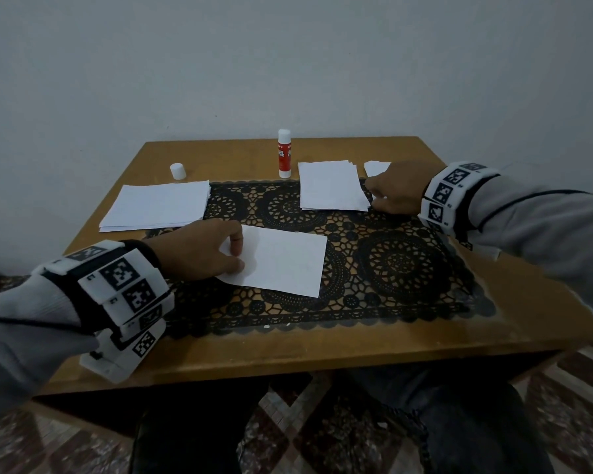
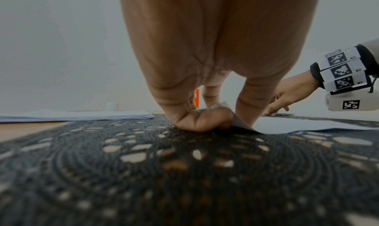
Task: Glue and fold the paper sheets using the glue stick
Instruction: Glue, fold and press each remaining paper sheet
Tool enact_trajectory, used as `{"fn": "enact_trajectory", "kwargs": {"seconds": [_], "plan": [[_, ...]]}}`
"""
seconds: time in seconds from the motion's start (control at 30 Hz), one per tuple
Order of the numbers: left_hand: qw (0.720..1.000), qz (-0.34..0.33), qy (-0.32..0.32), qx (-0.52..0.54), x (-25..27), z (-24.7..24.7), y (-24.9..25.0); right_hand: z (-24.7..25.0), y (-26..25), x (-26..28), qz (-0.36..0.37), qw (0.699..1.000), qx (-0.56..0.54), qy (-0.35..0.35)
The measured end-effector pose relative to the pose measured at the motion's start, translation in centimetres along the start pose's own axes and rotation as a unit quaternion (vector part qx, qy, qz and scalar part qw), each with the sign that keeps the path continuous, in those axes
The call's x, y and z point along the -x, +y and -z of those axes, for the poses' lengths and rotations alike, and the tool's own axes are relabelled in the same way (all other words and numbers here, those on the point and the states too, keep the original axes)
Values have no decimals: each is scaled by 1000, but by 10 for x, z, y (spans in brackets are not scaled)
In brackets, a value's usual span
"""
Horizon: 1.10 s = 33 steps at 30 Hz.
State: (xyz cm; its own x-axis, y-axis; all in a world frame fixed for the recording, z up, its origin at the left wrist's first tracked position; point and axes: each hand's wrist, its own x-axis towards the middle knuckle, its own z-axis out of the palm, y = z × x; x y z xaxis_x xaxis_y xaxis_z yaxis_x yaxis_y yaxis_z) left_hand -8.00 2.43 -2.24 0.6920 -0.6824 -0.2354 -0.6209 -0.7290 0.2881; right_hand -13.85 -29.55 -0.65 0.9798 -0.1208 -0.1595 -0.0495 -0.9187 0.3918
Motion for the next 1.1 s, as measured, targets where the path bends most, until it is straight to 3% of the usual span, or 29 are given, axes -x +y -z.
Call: {"fn": "enact_trajectory", "kwargs": {"seconds": [0.4, 0.9, 1.1], "plan": [[1000, -1, -4, 2, -2, 0, -1, 1, -1, -11, -70, 997, -12, -19], [1000, 4, 4, 12, 0, 0, 2, -4, -12, -12, -84, 996, -25, -5], [1000, 4, 2, 10, -1, 0, 0, -6, 5, -8, -97, 994, -53, 13]]}}
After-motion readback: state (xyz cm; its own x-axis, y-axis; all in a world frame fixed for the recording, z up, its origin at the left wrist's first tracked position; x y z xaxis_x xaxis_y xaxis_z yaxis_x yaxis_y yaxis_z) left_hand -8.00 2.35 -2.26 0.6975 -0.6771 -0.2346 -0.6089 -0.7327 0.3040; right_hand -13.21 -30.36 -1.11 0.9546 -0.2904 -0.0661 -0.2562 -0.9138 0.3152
